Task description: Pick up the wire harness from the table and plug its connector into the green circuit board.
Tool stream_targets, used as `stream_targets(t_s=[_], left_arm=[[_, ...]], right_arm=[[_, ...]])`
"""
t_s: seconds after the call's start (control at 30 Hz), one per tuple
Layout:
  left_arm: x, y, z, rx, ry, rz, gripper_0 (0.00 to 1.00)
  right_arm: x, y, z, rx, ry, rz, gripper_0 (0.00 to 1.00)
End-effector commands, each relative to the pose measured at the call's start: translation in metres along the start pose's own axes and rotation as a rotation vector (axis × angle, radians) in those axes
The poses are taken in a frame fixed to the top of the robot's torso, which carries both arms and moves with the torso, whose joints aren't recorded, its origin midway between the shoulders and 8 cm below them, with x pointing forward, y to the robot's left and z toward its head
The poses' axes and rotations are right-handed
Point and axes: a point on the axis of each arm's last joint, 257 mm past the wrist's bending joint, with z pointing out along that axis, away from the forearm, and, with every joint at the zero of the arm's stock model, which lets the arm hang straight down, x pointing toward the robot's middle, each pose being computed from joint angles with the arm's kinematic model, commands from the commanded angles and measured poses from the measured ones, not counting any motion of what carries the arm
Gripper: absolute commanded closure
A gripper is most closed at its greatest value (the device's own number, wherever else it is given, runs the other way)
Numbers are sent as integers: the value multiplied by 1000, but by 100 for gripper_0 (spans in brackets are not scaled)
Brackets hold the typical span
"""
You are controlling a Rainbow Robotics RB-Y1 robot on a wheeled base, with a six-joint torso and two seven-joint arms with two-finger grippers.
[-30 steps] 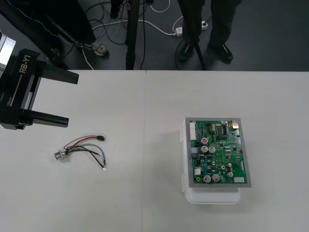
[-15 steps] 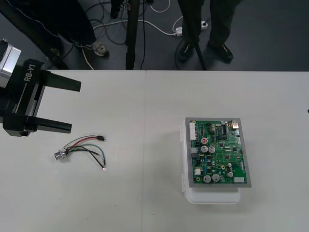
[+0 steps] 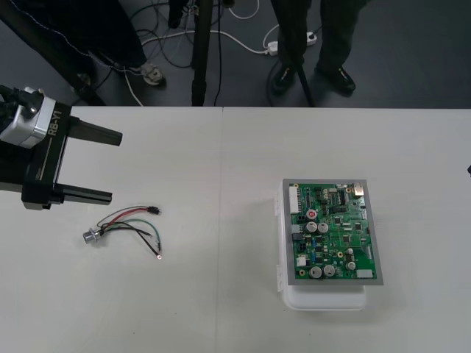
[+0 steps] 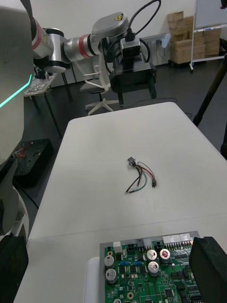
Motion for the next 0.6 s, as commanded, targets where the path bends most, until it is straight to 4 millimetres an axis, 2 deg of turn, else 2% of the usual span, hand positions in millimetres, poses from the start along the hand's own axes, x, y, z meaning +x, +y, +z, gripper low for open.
stream_targets(t_s=[0.03, 0.33, 0.6], left_arm=[[22, 7, -13, -30, 147, 18, 23], [43, -6, -16, -22, 336, -36, 23], [59, -14, -15, -76, 497, -93, 23]], right_arm=[[-3, 5, 8, -29, -1, -30, 0], [-1, 4, 5, -14, -6, -20, 0], [-18, -7, -17, 22, 40, -64, 0]])
